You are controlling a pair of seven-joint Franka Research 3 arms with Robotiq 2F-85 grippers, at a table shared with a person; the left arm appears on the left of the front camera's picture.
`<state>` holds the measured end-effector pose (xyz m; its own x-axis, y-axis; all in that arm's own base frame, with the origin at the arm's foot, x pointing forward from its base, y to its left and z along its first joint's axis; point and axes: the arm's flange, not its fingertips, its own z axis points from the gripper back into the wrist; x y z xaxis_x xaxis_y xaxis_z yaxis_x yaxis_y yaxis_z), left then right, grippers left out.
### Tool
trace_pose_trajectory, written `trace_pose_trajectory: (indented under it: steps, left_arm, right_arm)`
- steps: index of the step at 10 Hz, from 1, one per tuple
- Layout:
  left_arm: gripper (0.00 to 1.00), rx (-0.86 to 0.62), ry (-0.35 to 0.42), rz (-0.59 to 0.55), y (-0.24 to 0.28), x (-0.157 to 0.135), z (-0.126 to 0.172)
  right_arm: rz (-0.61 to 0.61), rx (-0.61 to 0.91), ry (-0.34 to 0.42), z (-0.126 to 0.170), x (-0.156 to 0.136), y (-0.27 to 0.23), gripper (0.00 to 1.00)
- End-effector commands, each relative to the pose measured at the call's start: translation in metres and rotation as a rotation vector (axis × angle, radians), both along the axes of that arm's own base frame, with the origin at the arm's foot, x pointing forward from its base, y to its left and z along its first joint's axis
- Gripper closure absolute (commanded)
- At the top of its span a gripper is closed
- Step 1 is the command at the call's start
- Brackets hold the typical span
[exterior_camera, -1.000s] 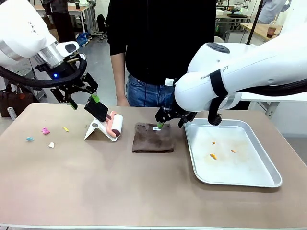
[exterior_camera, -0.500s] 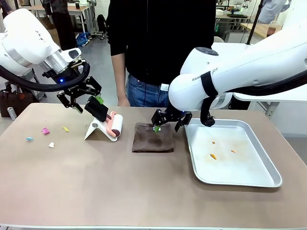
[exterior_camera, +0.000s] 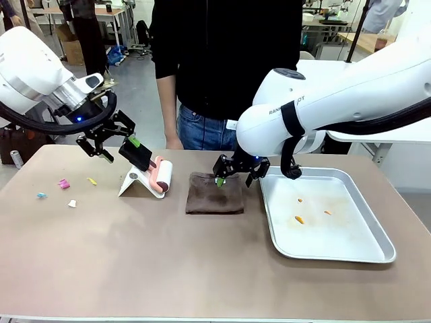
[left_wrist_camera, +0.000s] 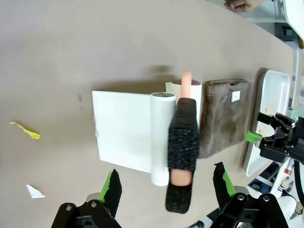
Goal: Clean the surface of the table.
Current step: Hold the Lint Roller with your left hand and the towel with your right hand.
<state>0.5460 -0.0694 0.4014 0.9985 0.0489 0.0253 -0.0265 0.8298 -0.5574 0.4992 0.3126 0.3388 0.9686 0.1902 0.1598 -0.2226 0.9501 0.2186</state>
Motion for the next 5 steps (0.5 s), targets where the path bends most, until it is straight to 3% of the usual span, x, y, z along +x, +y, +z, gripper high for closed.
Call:
trace_pose_trajectory:
  steps: [1, 5]
  left_arm:
    - [0.00, -0.111, 0.001, -0.044, 0.009, -0.001, -0.002]
    - [0.00, -0.201, 0.014, -0.051, 0.022, 0.002, -0.021]
  right_arm:
    - [-0.031, -0.011, 0.033, -0.001, 0.006, 0.010, 0.00]
    - [-0.048, -0.027, 0.076, -0.009, 0.011, 0.014, 0.00]
